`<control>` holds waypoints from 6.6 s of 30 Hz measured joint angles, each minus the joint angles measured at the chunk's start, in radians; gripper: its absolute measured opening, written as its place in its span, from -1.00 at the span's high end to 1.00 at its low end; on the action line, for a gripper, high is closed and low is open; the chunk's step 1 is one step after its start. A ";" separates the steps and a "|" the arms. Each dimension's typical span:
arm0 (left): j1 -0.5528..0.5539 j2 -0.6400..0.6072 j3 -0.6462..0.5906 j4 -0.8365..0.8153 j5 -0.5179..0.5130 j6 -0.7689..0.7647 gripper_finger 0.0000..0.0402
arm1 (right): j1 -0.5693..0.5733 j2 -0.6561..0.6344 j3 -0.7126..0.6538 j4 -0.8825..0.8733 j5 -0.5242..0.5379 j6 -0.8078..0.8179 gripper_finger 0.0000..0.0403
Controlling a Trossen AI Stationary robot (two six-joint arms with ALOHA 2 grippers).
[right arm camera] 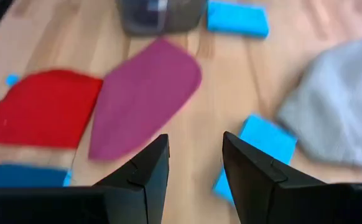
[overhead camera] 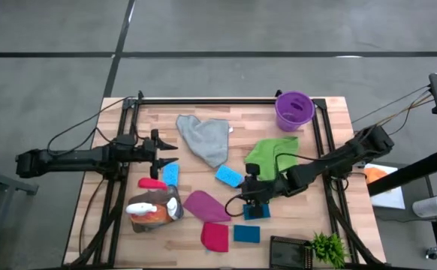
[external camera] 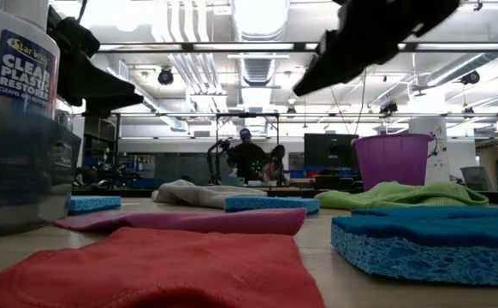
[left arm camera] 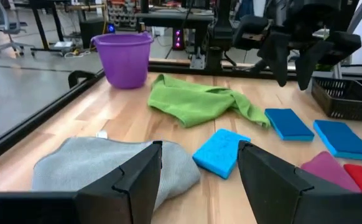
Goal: Pick & Place Kitchen Items
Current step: Put the top blue sponge into the black bin, then put the blue sponge into the black bin
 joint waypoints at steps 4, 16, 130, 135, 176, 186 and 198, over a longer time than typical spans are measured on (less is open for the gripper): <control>0.000 0.000 0.000 -0.032 0.000 0.000 -0.07 | 0.035 0.002 0.027 -0.129 -0.002 0.052 0.28; 0.000 0.000 0.000 -0.057 0.000 0.049 -0.07 | 0.107 0.004 0.143 -0.413 0.000 0.122 0.28; 0.000 0.000 0.000 -0.062 0.000 0.052 -0.07 | 0.455 0.485 1.105 -1.403 -0.437 0.659 0.91; 0.000 0.000 0.000 -0.062 -0.001 0.052 -0.07 | 0.455 0.526 1.105 -1.398 -0.455 0.651 0.91; 0.000 0.000 0.000 -0.062 -0.001 0.052 -0.07 | 0.461 0.703 1.104 -1.426 -0.458 0.637 0.59; 0.000 0.000 0.000 -0.062 -0.001 0.052 -0.07 | 0.461 0.701 1.104 -1.426 -0.479 0.640 -0.29; 0.000 0.000 0.000 -0.064 -0.001 0.052 -0.07 | 0.432 0.647 1.105 -1.308 -0.161 0.529 -0.39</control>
